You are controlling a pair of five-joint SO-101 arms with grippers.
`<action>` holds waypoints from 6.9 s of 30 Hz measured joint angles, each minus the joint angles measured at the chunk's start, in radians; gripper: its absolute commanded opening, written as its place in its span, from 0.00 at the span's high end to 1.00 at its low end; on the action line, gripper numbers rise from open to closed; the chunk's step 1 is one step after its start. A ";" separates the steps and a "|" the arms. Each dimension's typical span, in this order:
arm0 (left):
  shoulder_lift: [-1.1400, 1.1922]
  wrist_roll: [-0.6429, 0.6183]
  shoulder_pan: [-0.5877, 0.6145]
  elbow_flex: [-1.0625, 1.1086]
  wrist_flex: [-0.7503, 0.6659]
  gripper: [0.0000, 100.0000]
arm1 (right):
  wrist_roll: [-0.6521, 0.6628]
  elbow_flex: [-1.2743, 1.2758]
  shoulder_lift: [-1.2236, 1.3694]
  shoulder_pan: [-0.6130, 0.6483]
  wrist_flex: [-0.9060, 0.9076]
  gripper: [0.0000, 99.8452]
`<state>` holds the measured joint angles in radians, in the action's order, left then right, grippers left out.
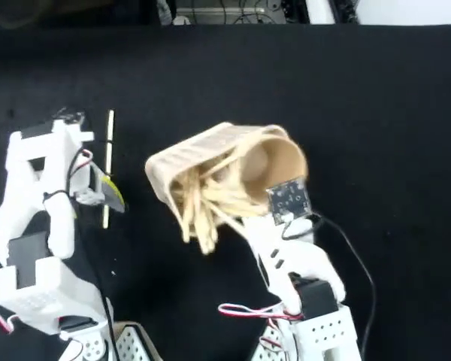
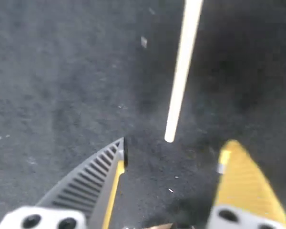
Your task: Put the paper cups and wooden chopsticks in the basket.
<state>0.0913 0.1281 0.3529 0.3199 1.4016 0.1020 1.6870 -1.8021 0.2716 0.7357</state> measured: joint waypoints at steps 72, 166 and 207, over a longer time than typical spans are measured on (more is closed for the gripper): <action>0.644 -0.245 -0.037 -1.832 0.356 0.97 | 0.015 -0.153 0.101 0.035 -0.164 0.99; -1.878 -0.147 0.003 1.142 -0.595 0.93 | 0.086 -0.058 0.327 -0.091 0.009 0.99; -1.903 0.028 0.008 1.359 -0.133 0.93 | 0.087 0.002 -0.003 -0.169 0.555 0.99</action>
<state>-1.8113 0.1557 0.3606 1.6794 1.2681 0.1895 1.6886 -1.8052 0.1028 1.2912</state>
